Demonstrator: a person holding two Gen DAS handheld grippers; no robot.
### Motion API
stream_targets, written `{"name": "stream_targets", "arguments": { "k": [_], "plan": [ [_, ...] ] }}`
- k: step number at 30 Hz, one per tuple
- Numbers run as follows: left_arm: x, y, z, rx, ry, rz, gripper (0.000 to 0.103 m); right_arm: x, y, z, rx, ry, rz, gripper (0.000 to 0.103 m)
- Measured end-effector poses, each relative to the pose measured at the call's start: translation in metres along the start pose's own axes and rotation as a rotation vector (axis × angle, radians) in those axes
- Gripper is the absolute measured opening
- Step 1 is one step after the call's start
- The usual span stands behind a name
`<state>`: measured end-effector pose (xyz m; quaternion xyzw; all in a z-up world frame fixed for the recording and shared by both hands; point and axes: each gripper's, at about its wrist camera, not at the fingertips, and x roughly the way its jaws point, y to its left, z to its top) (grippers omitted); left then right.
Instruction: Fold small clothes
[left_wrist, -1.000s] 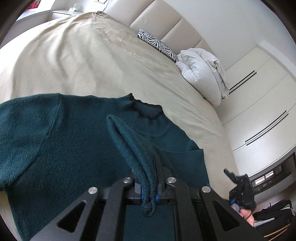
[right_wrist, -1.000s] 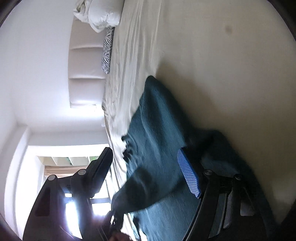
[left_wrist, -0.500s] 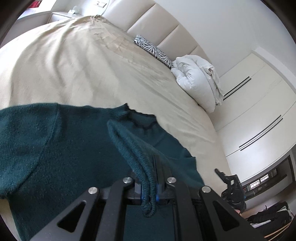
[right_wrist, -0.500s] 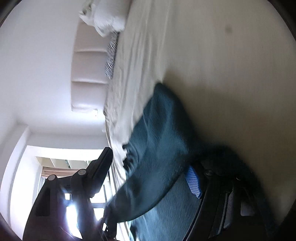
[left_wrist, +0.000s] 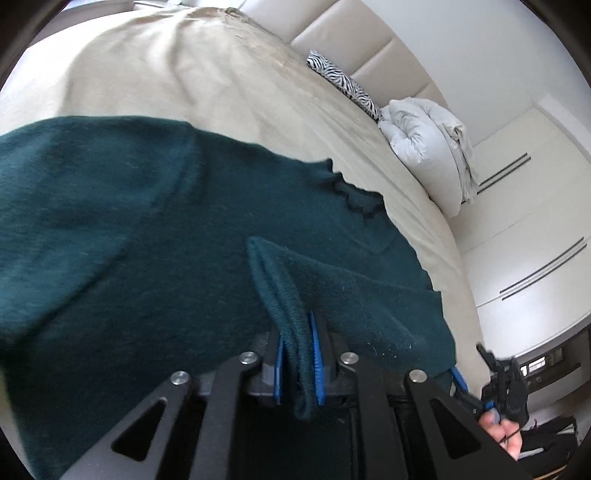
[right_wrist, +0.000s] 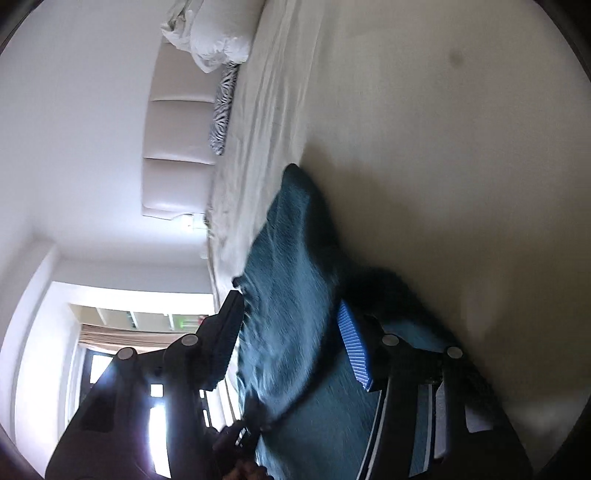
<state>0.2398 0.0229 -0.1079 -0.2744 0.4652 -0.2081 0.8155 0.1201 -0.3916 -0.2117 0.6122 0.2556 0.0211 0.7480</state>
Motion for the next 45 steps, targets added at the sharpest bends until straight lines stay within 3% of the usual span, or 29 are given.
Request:
{"name": "stream_targets", "arguments": {
  "k": [4, 7, 11, 13, 16, 18, 23, 26, 28, 30, 32, 33, 35, 37, 39, 45],
  "plan": [
    [-0.026, -0.002, 0.003, -0.021, -0.066, 0.074, 0.026, -0.027, 0.025, -0.002, -0.086, -0.017, -0.033, 0.059],
    [-0.044, -0.025, 0.002, 0.05, -0.125, 0.062, 0.032, -0.022, 0.056, 0.006, -0.179, 0.006, -0.033, 0.06],
    [-0.022, -0.063, 0.0, 0.171, -0.078, 0.03, 0.034, 0.015, 0.084, 0.02, -0.244, 0.1, -0.009, 0.065],
    [0.001, -0.071, 0.0, 0.217, -0.033, 0.072, 0.034, 0.04, 0.082, 0.031, -0.216, 0.147, -0.031, 0.065],
    [0.032, -0.06, 0.0, 0.199, 0.03, 0.145, 0.031, 0.074, 0.065, 0.046, -0.188, 0.225, -0.115, 0.062],
    [0.038, -0.049, -0.002, 0.188, 0.027, 0.134, 0.025, 0.08, 0.056, 0.046, -0.2, 0.239, -0.13, 0.06],
    [0.036, -0.036, -0.005, 0.175, 0.01, 0.07, 0.025, 0.055, 0.055, 0.034, -0.237, 0.252, -0.118, 0.062],
    [0.034, -0.03, -0.007, 0.168, -0.005, 0.053, 0.025, 0.051, 0.075, 0.034, -0.276, 0.232, -0.059, 0.064],
    [0.034, -0.026, -0.008, 0.168, -0.011, 0.046, 0.025, 0.056, 0.093, 0.039, -0.321, 0.21, -0.03, 0.073],
    [0.034, -0.025, -0.008, 0.168, -0.019, 0.039, 0.025, 0.07, 0.093, 0.053, -0.305, 0.171, -0.066, 0.084],
    [0.032, -0.024, -0.006, 0.156, -0.019, 0.026, 0.025, 0.085, 0.07, 0.065, -0.256, 0.171, -0.155, 0.082],
    [0.028, -0.023, -0.006, 0.14, -0.013, 0.016, 0.025, 0.087, 0.06, 0.068, -0.22, 0.165, -0.118, 0.081],
    [0.01, -0.023, -0.005, 0.096, -0.019, -0.008, 0.033, 0.077, 0.067, 0.065, -0.211, 0.157, -0.107, 0.081],
    [-0.024, -0.019, -0.008, 0.083, -0.087, -0.038, 0.055, 0.061, 0.078, 0.056, -0.22, 0.138, -0.109, 0.082],
    [-0.072, -0.002, -0.018, 0.028, -0.181, -0.049, 0.07, 0.04, 0.094, 0.04, -0.282, 0.102, -0.098, 0.082],
    [-0.202, 0.103, -0.064, -0.27, -0.421, -0.038, 0.071, 0.01, 0.145, -0.039, -0.444, 0.145, -0.048, 0.083]
  ]
}}
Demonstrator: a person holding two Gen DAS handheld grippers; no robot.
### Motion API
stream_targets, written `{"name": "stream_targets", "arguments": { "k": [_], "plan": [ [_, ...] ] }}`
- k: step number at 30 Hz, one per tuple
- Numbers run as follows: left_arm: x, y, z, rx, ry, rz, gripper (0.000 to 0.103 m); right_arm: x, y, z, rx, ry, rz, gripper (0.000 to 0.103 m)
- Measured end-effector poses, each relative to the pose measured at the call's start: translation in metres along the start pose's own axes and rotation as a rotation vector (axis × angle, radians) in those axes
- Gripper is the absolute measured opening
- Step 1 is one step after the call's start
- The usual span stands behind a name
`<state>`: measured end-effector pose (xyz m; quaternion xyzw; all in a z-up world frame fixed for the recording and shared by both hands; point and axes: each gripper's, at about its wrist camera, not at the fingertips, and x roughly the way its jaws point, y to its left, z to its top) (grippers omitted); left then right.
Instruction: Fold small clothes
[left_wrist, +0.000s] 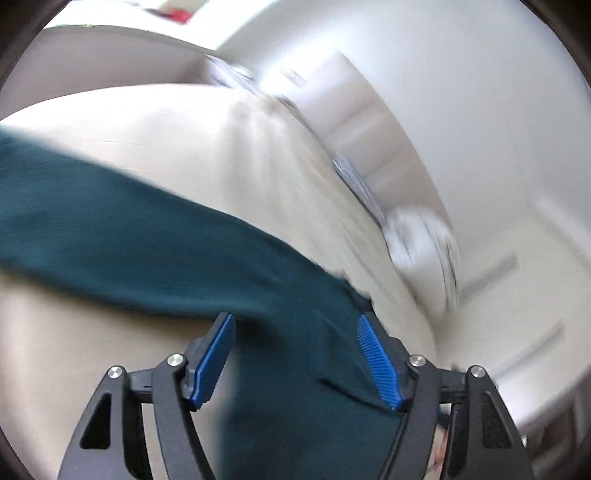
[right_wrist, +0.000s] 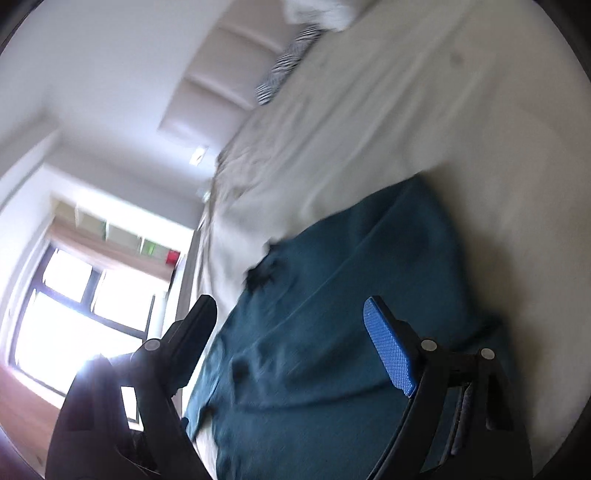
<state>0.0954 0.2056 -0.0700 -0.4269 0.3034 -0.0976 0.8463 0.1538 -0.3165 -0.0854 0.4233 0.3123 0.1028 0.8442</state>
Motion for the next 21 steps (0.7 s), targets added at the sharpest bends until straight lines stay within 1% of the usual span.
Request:
{"name": "stream_targets", "arguments": {
  "k": [3, 4, 6, 7, 8, 9, 10, 11, 13, 14, 16, 18, 19, 21],
  "plan": [
    [-0.058, 0.062, 0.011, -0.194, -0.13, 0.066, 0.07, 0.001, 0.038, -0.033, -0.049, 0.042, 0.05, 0.083],
    [-0.07, 0.077, 0.013, -0.239, -0.159, 0.095, 0.07, 0.001, 0.046, -0.041, -0.054, 0.051, 0.067, 0.083],
    [-0.095, 0.113, 0.015, -0.364, -0.226, 0.156, 0.07, 0.005, 0.066, -0.06, -0.059, 0.072, 0.095, 0.083],
    [-0.102, 0.127, 0.016, -0.418, -0.244, 0.169, 0.07, 0.006, 0.073, -0.067, -0.063, 0.08, 0.099, 0.083],
    [-0.109, 0.145, 0.018, -0.492, -0.274, 0.162, 0.07, 0.008, 0.08, -0.073, -0.07, 0.089, 0.101, 0.083],
    [-0.112, 0.158, 0.02, -0.542, -0.301, 0.146, 0.07, 0.01, 0.089, -0.082, -0.083, 0.097, 0.102, 0.083],
    [-0.112, 0.17, 0.024, -0.589, -0.313, 0.135, 0.066, 0.008, 0.093, -0.088, -0.088, 0.1, 0.101, 0.083],
    [-0.111, 0.178, 0.03, -0.622, -0.318, 0.125, 0.064, 0.009, 0.099, -0.095, -0.092, 0.112, 0.1, 0.083],
    [-0.105, 0.185, 0.044, -0.639, -0.326, 0.097, 0.064, 0.007, 0.105, -0.102, -0.096, 0.119, 0.1, 0.081],
    [-0.097, 0.188, 0.052, -0.635, -0.317, 0.093, 0.061, 0.007, 0.108, -0.104, -0.101, 0.119, 0.101, 0.081],
    [-0.087, 0.196, 0.06, -0.668, -0.311, 0.107, 0.029, 0.005, 0.105, -0.108, -0.095, 0.117, 0.101, 0.081],
    [-0.082, 0.201, 0.067, -0.692, -0.308, 0.114, 0.016, 0.01, 0.098, -0.104, -0.083, 0.118, 0.1, 0.081],
    [-0.081, 0.199, 0.069, -0.69, -0.306, 0.13, 0.011, 0.01, 0.096, -0.102, -0.083, 0.118, 0.099, 0.081],
    [-0.08, 0.178, 0.074, -0.607, -0.315, 0.154, 0.008, 0.015, 0.09, -0.1, -0.092, 0.121, 0.087, 0.081]
  ]
}}
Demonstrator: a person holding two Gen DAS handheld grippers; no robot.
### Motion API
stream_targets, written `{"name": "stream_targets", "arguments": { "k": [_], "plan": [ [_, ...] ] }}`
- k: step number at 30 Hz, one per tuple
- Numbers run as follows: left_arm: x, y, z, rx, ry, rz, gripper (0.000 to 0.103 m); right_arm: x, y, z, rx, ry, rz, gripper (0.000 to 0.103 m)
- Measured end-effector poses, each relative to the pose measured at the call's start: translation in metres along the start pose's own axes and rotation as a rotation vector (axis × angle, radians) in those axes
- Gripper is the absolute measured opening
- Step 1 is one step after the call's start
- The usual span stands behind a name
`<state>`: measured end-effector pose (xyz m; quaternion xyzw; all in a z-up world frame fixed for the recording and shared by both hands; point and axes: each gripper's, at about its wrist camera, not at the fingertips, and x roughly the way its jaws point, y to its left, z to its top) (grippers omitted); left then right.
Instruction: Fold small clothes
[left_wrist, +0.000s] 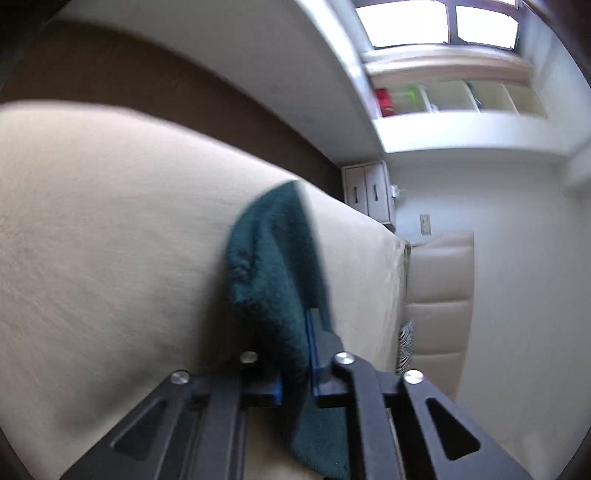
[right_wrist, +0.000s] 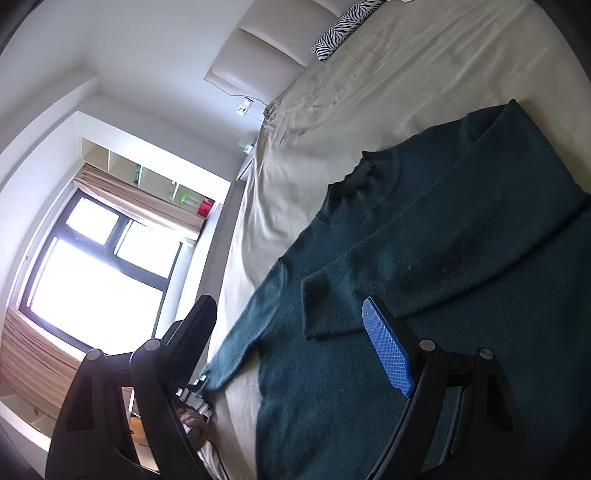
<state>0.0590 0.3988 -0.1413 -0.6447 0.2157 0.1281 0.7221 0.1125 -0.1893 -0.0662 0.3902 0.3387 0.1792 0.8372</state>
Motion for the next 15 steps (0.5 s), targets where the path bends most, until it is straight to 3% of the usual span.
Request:
{"name": "stream_targets", "arguments": {
  "k": [3, 6, 11, 15],
  "plan": [
    [-0.002, -0.059, -0.03, 0.26, -0.001, 0.007, 0.008, 0.0, -0.015, 0.002, 0.012, 0.012, -0.013, 0.074],
    [0.014, -0.125, -0.094, 0.521, 0.085, -0.023, 0.008, 0.002, -0.033, 0.001, 0.043, 0.023, -0.022, 0.071],
    [0.056, -0.197, -0.251, 0.953, 0.271, -0.042, 0.008, 0.003, -0.061, -0.004, 0.092, 0.037, -0.035, 0.071],
    [0.087, -0.191, -0.374, 1.169, 0.412, -0.017, 0.009, -0.005, -0.083, -0.004, 0.115, 0.04, -0.059, 0.071]
  ]
}}
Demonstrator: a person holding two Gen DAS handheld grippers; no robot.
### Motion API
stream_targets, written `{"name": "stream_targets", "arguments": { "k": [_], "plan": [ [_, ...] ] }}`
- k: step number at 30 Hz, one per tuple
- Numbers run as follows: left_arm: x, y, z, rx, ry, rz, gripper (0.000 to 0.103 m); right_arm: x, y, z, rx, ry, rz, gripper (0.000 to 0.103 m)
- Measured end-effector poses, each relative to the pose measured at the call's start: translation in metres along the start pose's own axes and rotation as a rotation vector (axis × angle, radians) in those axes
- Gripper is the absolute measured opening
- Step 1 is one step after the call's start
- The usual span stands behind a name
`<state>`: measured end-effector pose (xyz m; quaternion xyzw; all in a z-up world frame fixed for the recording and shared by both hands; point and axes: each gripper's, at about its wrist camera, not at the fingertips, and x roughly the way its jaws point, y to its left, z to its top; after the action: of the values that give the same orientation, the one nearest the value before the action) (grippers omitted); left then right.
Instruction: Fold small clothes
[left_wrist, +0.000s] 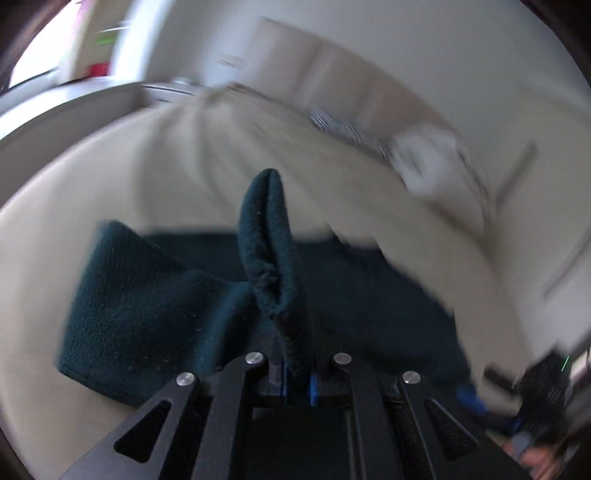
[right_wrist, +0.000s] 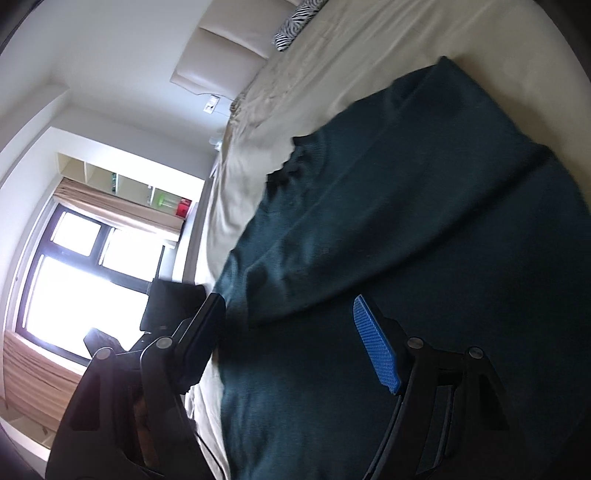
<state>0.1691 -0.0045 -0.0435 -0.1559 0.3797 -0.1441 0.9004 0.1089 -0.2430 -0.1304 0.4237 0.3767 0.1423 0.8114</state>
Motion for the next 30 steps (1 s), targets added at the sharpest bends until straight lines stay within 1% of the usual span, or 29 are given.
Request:
{"name": "stream_targets", "arguments": {
  "k": [2, 3, 4, 5, 6, 7, 8, 9, 11, 13, 15, 16, 18, 20, 21, 22, 23, 24, 25, 26, 28, 30],
  "plan": [
    [0.035, -0.037, -0.029, 0.073, 0.078, 0.018, 0.009, -0.002, -0.008, 0.002, 0.012, 0.005, -0.005, 0.071],
    [0.043, -0.045, -0.044, 0.091, 0.099, 0.034, 0.016, 0.0, -0.012, 0.003, 0.015, 0.017, -0.016, 0.071],
    [0.054, -0.053, -0.054, 0.105, 0.122, 0.04, 0.026, 0.001, -0.014, 0.003, 0.014, 0.024, -0.027, 0.072],
    [0.057, -0.055, -0.06, 0.117, 0.133, 0.03, 0.03, 0.002, -0.015, 0.004, 0.011, 0.029, -0.037, 0.073],
    [0.058, -0.055, -0.057, 0.13, 0.129, 0.021, 0.04, 0.005, -0.016, 0.004, 0.007, 0.042, -0.049, 0.073],
    [0.054, -0.055, -0.053, 0.142, 0.125, 0.01, 0.059, 0.01, -0.016, 0.005, 0.001, 0.06, -0.059, 0.073],
    [0.044, -0.057, -0.054, 0.15, 0.122, -0.01, 0.069, 0.013, -0.016, 0.005, -0.005, 0.071, -0.061, 0.073],
    [0.036, -0.052, -0.053, 0.163, 0.106, -0.025, 0.082, 0.02, -0.014, 0.005, -0.018, 0.083, -0.066, 0.073],
    [0.009, -0.044, -0.048, 0.194, 0.047, -0.044, 0.083, 0.032, -0.011, 0.005, -0.032, 0.098, -0.078, 0.073],
    [-0.012, -0.034, -0.046, 0.178, 0.006, -0.062, 0.083, 0.047, -0.009, 0.004, -0.019, 0.12, -0.088, 0.073],
    [-0.027, -0.008, -0.032, 0.106, -0.044, -0.082, 0.083, 0.064, -0.002, 0.002, -0.016, 0.152, -0.066, 0.073],
    [-0.034, 0.004, -0.029, 0.071, -0.058, -0.089, 0.083, 0.071, 0.002, 0.001, -0.025, 0.162, -0.076, 0.073],
    [-0.04, 0.026, -0.017, 0.012, -0.085, -0.085, 0.081, 0.088, 0.008, 0.0, -0.049, 0.175, -0.14, 0.073],
    [-0.042, 0.04, -0.012, -0.009, -0.097, -0.057, 0.076, 0.097, 0.015, -0.001, -0.072, 0.168, -0.17, 0.074],
    [-0.041, 0.051, -0.009, -0.033, -0.092, -0.041, 0.07, 0.102, 0.022, -0.003, -0.101, 0.166, -0.191, 0.07],
    [-0.041, 0.059, -0.008, -0.058, -0.087, -0.036, 0.067, 0.105, 0.026, -0.004, -0.119, 0.168, -0.204, 0.058],
    [-0.039, 0.07, -0.006, -0.094, -0.083, -0.035, 0.062, 0.11, 0.032, -0.007, -0.149, 0.18, -0.237, 0.05],
    [-0.04, 0.077, -0.006, -0.114, -0.084, -0.034, 0.059, 0.113, 0.036, -0.01, -0.172, 0.197, -0.257, 0.035],
    [-0.041, 0.084, -0.006, -0.132, -0.089, -0.032, 0.058, 0.117, 0.039, -0.013, -0.195, 0.213, -0.268, 0.027],
    [-0.043, 0.091, -0.007, -0.155, -0.099, -0.025, 0.058, 0.12, 0.044, -0.017, -0.23, 0.226, -0.283, 0.026],
    [-0.046, 0.099, -0.007, -0.177, -0.108, -0.021, 0.058, 0.122, 0.05, -0.02, -0.286, 0.221, -0.321, 0.007],
    [-0.047, 0.107, -0.004, -0.197, -0.11, -0.023, 0.058, 0.121, 0.056, -0.019, -0.313, 0.213, -0.321, 0.007]
  ]
}}
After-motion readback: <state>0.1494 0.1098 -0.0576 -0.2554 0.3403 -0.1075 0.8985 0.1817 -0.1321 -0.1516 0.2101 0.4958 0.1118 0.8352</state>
